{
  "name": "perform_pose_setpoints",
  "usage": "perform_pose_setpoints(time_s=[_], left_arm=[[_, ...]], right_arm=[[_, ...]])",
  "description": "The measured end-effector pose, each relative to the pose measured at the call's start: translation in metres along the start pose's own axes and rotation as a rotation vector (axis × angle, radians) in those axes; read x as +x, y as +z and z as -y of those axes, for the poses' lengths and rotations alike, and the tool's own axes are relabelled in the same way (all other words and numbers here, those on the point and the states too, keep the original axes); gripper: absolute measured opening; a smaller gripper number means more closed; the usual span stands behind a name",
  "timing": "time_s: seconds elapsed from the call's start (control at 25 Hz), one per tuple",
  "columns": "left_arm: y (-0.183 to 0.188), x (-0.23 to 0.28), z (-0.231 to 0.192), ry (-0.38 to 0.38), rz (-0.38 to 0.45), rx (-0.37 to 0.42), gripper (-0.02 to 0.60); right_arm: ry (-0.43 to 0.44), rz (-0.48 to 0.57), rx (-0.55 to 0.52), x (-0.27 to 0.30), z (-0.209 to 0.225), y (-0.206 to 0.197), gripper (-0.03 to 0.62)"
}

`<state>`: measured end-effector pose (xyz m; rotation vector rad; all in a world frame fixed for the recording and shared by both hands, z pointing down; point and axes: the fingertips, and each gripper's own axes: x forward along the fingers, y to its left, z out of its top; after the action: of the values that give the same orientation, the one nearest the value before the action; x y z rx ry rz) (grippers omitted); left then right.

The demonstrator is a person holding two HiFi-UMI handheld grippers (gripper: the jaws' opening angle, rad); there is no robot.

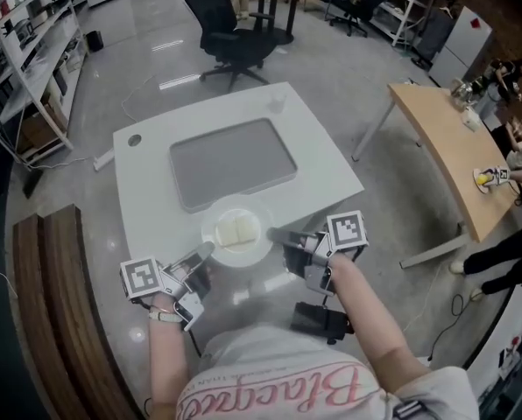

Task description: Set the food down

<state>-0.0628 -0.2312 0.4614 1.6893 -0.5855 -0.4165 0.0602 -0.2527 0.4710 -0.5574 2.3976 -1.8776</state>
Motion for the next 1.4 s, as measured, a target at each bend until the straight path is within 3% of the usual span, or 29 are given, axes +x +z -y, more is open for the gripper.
perform_pose_setpoints(time_s=[0.32, 0.68, 0.8, 1.0, 1.4], left_arm=[[0.048, 0.045, -0.019, 0.057, 0.070, 0.040, 0.015], [0.090, 0.066, -0.067, 0.248, 0.086, 0.099, 0.025], [0.102, 0.075, -0.081, 0.328, 0.072, 0.147, 0.034], [0.122, 0.092, -0.096, 0.378, 0.058, 0.172, 0.035], [0.127, 0.101, -0.146, 0.554, -0.004, 0.123, 0.052]], right_arm=[[-0.065, -0.047, -0.064, 0.019, 0.032, 0.068, 0.014], [-0.127, -0.090, -0.098, 0.053, 0.055, 0.108, 0.021], [-0.187, -0.098, -0.139, 0.063, 0.067, 0.119, 0.026], [-0.280, -0.093, -0.171, 0.074, 0.089, 0.140, 0.037], [-0.545, -0.152, -0.257, 0.092, 0.130, 0.146, 0.058]])
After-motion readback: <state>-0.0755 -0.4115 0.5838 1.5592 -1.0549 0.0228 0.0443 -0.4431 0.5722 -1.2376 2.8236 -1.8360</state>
